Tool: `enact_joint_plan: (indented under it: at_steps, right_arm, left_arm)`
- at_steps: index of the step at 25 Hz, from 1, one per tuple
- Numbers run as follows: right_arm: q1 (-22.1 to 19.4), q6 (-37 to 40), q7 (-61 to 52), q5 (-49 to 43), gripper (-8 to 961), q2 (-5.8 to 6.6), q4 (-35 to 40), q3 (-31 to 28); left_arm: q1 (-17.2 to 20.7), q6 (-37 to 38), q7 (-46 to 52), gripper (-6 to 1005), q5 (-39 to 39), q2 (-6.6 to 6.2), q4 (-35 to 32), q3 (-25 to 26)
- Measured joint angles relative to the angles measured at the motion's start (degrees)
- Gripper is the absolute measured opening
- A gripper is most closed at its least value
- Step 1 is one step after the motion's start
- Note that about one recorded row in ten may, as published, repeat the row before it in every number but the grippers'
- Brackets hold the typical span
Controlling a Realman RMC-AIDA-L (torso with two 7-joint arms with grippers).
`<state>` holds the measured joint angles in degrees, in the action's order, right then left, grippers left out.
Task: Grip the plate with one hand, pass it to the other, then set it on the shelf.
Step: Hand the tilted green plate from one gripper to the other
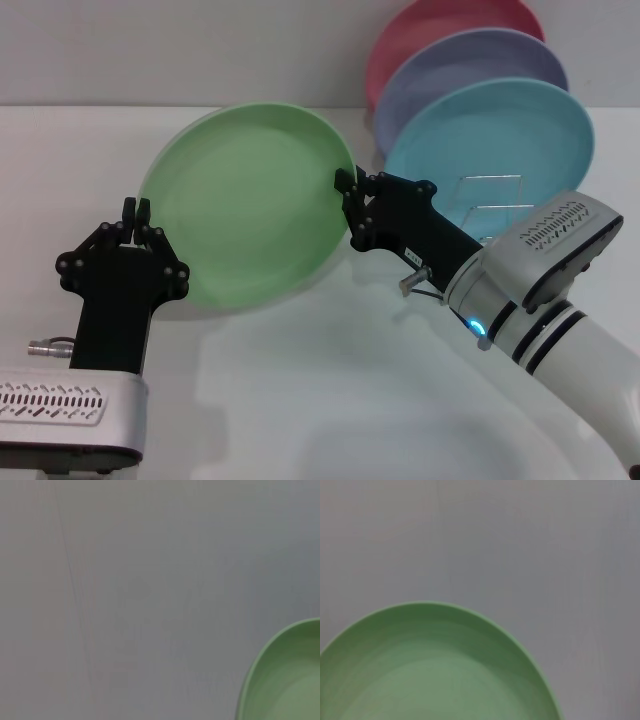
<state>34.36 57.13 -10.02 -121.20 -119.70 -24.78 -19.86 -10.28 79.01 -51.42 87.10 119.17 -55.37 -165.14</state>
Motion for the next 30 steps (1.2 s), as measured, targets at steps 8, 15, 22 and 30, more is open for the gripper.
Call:
enact_joint_plan:
  at_steps: [8, 15, 22, 30]
  right_arm:
    - [-0.3, 0.0, 0.0, 0.0, 65, 0.0, 0.0, -0.1]
    - [-0.4, 0.1, 0.0, 0.0, 54, 0.0, 0.0, -0.2]
    - [-0.3, 0.1, 0.0, 0.0, 47, 0.0, 0.1, -0.1]
    - [-0.4, 0.2, 0.5, 0.0, 40, -0.02, 0.2, -0.5]
  left_arm:
    - [0.0, 0.0, 0.0, 48, 0.0, 0.01, 0.0, 0.0]
    - [0.0, 0.0, 0.0, 48, 0.0, 0.01, 0.0, 0.0]
    - [0.0, -0.3, 0.7, 49, -0.9, -0.01, 0.0, 0.0]
    - [-0.2, -1.0, 1.7, 87, -1.6, -0.24, 0.7, 0.1]
